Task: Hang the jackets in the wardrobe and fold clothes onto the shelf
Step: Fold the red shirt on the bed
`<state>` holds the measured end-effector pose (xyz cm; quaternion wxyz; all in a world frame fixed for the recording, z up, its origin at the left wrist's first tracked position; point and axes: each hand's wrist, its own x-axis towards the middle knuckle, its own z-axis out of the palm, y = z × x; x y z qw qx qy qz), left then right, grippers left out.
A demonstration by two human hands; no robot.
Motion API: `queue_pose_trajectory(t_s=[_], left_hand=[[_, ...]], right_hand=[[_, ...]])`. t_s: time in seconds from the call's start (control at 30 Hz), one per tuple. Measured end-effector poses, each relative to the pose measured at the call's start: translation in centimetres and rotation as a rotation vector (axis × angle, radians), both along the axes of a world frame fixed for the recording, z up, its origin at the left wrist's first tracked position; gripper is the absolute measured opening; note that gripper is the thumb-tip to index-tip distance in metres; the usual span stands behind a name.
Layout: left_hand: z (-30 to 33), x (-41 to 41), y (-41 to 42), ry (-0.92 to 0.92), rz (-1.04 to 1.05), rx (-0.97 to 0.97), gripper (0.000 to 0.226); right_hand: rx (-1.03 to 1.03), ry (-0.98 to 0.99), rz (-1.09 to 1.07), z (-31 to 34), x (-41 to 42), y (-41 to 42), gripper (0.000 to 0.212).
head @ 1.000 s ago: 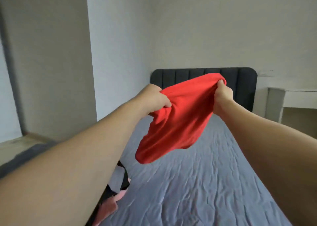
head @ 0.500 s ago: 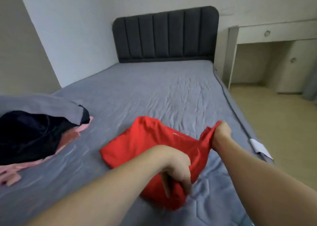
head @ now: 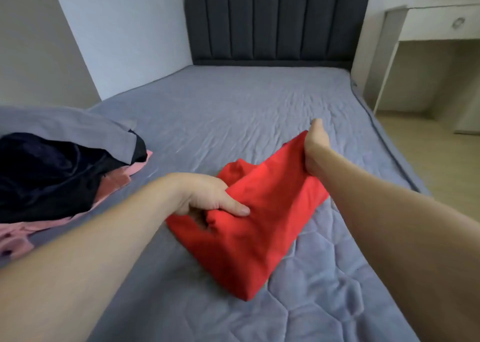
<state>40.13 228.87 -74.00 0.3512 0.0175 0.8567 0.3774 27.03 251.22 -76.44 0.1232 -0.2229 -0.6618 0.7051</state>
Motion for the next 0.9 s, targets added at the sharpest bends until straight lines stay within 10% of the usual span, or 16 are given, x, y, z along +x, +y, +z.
queue_pose_trajectory(t_s=[0.23,0.37,0.53,0.9], left_hand=[[-9.4,-3.0,-11.7,0.091,0.457,0.074,0.021],[-13.1,-3.0,-13.2,0.211,0.572,0.440,0.014],[-12.5,-3.3,-12.4,0.225,0.566,1.010,0.021],[-13.6,-3.7,-12.0,0.555,0.394,-0.546,0.041]], right_hand=[[0.518,-0.188,0.487,-5.6,-5.2,-10.0,0.035],[1.064,-0.185,0.594,-10.0,-7.2,-10.3,0.026],[1.215,-0.135,0.474,-11.5,-9.2,-10.1,0.044],[1.323,-0.039,0.322,-14.4,-7.5,-10.5,0.058]])
